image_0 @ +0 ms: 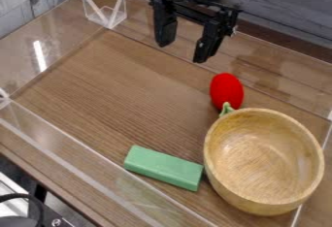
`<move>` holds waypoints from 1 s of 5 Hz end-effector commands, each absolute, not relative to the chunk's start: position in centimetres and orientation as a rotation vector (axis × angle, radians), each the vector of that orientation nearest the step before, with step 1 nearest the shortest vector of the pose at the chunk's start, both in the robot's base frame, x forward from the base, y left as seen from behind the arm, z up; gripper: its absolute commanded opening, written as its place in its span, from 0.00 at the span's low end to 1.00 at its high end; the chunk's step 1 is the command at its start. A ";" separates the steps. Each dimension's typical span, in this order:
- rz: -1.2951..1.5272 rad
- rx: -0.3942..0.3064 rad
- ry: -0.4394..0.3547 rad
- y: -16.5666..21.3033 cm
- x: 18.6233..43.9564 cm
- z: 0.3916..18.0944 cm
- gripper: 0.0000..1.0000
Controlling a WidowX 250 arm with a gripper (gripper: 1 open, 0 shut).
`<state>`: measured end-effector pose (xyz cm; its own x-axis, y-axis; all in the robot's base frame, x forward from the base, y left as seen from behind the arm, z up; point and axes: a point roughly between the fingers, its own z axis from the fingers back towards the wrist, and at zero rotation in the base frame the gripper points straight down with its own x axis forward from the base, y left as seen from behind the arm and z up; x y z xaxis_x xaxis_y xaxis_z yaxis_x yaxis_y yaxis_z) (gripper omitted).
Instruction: Move the red object to the left side of the table
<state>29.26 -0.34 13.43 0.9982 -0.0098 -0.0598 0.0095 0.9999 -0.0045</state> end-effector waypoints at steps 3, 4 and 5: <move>-0.007 -0.056 0.015 -2.2 31.5 10.1 1.00; -0.025 -0.074 -0.004 -2.9 31.8 9.2 1.00; -0.035 -0.088 -0.017 -3.7 32.2 8.2 1.00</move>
